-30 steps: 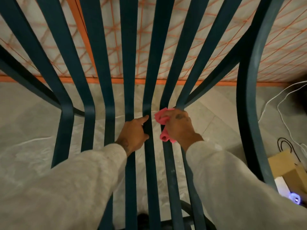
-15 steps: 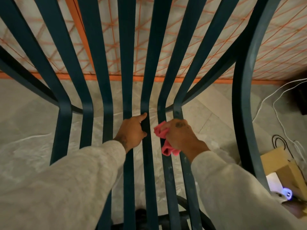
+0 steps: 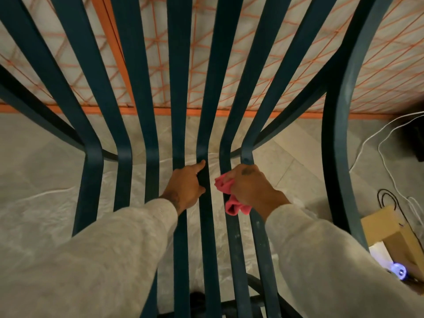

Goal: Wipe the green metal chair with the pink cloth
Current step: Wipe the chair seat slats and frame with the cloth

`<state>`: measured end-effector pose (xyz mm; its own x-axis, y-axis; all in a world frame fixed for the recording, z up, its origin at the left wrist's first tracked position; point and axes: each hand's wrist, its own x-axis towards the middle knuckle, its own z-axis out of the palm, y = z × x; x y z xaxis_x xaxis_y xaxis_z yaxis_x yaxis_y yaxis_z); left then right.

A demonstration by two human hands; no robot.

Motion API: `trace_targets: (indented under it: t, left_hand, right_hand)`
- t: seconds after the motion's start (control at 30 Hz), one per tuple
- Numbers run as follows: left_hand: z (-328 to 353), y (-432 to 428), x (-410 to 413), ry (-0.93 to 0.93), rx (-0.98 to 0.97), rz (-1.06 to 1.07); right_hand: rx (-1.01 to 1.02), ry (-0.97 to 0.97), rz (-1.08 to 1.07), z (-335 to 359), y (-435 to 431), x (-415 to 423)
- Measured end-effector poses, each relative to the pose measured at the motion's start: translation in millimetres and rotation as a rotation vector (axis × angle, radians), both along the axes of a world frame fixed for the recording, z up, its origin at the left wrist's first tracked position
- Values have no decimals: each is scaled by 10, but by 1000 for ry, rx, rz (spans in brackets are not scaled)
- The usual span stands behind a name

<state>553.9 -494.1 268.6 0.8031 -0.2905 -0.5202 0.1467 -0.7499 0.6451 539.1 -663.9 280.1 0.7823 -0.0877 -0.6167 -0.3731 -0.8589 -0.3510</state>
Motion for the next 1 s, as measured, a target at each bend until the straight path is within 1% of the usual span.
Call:
trace_targets:
  t: [0.07,0.13,0.17,0.23,0.3,0.43,0.47,0.53,0.6,0.67,0.83,0.9,1.0]
  left_hand:
    - [-22,-2,-1,10,-5,-2]
    - [-47,10,-5,15,-21,-1]
    - [-53,17,-6,16,-26,-1]
    - [-49,20,-6,11,-26,5]
    - [-43,12,1,-1,-21,9]
    - [-49,11,-10,7,-21,26]
    - [-53,4,-14,9,-20,26]
    - [-65,-1,-18,16,-20,19]
    - [-78,5,-11,14,-19,9]
    - [-75,13,-16,3,-19,6]
    - [-40,-1,-36,18,-37,58]
    - [-41,-8,-48,7,-33,51]
    - [-71,8,-64,-6,-27,29]
  right_hand:
    - [-79,-15,69,-73,31,103]
    - [-48,-54,19,-91,85,212]
    - [-16,-60,29,-82,96,254]
    - [-44,-85,77,-67,111,200]
    - [-64,-82,86,-124,48,64]
    - [-219,19,254,-216,28,-71]
    - [-226,-4,259,-180,43,-38]
    - [-179,-101,197,-125,46,102]
    - [-144,-137,178,-114,67,217]
    - [-115,-100,196,-148,80,195]
    - [-205,57,217,-73,68,-221]
    - [-193,15,178,-70,56,-181]
    - [-137,-106,126,-103,98,35]
